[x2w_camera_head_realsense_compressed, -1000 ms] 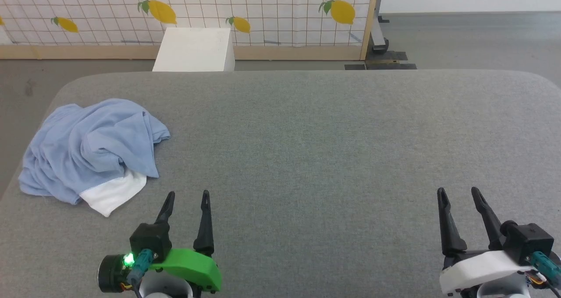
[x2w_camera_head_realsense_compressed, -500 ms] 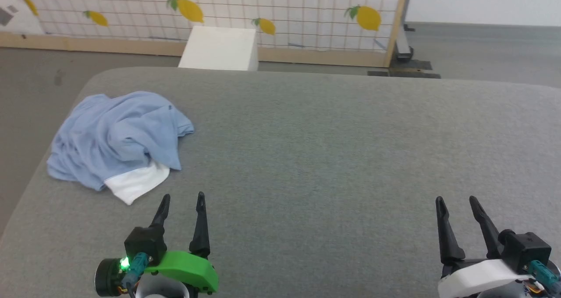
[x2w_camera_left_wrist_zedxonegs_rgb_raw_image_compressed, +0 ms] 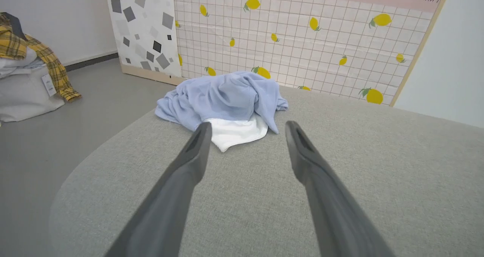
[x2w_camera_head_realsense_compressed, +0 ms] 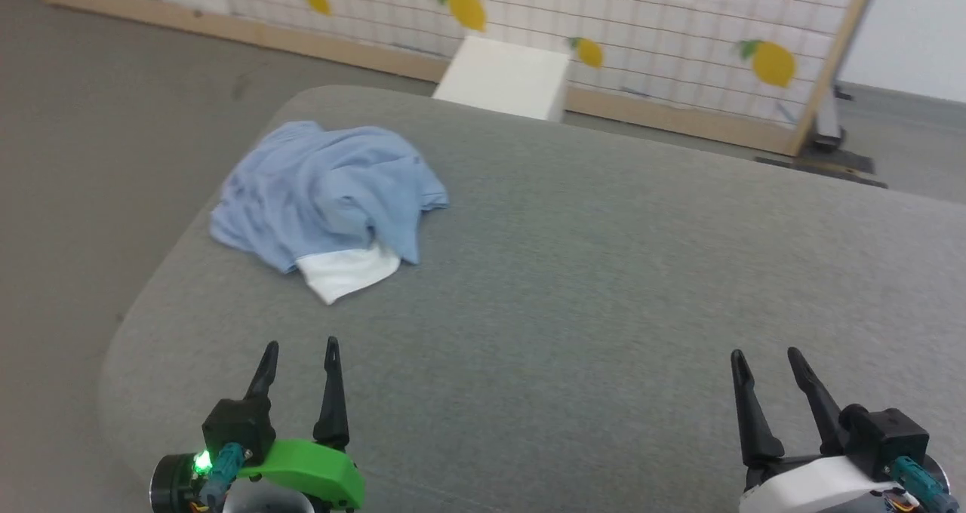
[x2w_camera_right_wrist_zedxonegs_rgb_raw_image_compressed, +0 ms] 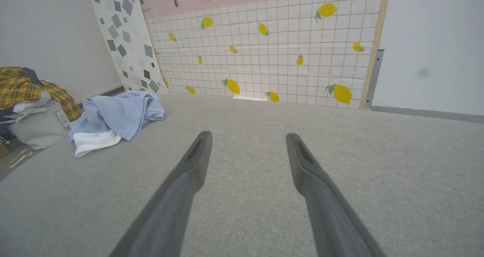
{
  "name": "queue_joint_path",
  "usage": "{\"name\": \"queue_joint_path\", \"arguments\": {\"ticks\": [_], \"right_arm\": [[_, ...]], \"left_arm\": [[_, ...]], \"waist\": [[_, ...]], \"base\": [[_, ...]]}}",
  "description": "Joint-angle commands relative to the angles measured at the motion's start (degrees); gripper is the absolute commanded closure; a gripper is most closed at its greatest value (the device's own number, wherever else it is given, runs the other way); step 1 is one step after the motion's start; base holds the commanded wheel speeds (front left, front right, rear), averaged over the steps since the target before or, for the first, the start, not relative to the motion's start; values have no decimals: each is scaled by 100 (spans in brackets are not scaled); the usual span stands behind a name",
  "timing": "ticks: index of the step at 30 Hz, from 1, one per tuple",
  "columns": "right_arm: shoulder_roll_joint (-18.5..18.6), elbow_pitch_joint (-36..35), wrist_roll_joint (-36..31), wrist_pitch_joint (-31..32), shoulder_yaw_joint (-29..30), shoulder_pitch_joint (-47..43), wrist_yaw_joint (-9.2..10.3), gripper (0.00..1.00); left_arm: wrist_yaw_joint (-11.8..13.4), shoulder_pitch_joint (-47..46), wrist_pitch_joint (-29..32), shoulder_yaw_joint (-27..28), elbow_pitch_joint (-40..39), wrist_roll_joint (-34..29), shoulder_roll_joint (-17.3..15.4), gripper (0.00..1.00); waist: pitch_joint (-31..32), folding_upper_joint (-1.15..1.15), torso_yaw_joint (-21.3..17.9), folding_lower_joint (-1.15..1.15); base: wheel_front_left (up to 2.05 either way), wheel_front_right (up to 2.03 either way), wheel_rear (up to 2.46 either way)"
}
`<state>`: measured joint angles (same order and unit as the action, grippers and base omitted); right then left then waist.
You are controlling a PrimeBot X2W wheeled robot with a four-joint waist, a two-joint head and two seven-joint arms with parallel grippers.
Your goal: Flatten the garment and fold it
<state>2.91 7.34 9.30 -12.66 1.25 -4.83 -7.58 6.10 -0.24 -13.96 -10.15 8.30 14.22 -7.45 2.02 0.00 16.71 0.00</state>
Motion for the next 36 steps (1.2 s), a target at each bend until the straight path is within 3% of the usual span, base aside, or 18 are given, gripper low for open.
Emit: {"name": "queue_joint_path", "arguments": {"ticks": [1,17,28,36], "right_arm": [[-3,25,76,-47,-25,-53,9,0],[-3,206,203,-99,-219,-48,9,0],[-3,245,203,-101,-296,-51,9,0],[-3,179,157,-18,-311,2,9,0]], "left_arm": [[34,109,-31,-14,-24,97,-51,0],[146,293,115,-7,-254,109,-219,0],[184,342,116,-12,-298,175,-243,0],[-115,-475,146,-65,-43,304,-297,0]], "waist": [[30,0,626,0],[84,0,1499,0],[49,0,1493,0],[-62,0,1301,0]], "base": [[0,0,0],[0,0,0],[0,0,0],[0,0,0]]}}
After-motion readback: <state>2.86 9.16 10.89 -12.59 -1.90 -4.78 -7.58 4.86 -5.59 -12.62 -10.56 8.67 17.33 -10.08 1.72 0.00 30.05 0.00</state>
